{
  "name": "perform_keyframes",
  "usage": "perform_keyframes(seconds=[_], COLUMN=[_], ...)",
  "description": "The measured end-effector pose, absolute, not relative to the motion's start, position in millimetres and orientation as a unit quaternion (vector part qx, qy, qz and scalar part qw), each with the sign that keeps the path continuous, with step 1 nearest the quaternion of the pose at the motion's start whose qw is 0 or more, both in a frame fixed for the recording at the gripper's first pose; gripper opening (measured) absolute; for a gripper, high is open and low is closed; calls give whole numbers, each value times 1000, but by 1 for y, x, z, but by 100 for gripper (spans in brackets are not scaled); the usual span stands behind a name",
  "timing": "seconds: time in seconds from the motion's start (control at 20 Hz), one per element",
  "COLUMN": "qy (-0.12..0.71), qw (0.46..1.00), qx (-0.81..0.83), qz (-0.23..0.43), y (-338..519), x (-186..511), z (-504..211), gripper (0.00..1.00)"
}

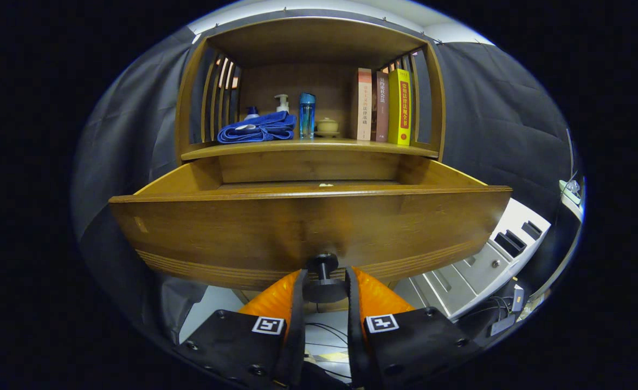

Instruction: Pull open the drawer, take out the items inside it, and place them on the countertop above the cabinet.

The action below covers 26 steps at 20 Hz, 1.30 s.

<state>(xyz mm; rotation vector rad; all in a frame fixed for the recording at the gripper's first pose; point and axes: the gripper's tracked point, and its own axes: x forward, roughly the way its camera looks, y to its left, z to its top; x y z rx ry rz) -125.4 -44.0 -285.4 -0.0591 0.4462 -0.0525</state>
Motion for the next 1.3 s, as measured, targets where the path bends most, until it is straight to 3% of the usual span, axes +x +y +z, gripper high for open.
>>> perform_keyframes(seconds=[0.5,0.9,1.05,1.3], qy=[220,201,190,166], qw=[975,978,981,985], qx=[-29,2,-9,14], qz=[-33,-51,-44,-38], y=[-48,-53,-48,-40], x=[-139,-133,-135,-130], z=[-284,-249,-227,-185], gripper=[41,57,79,85])
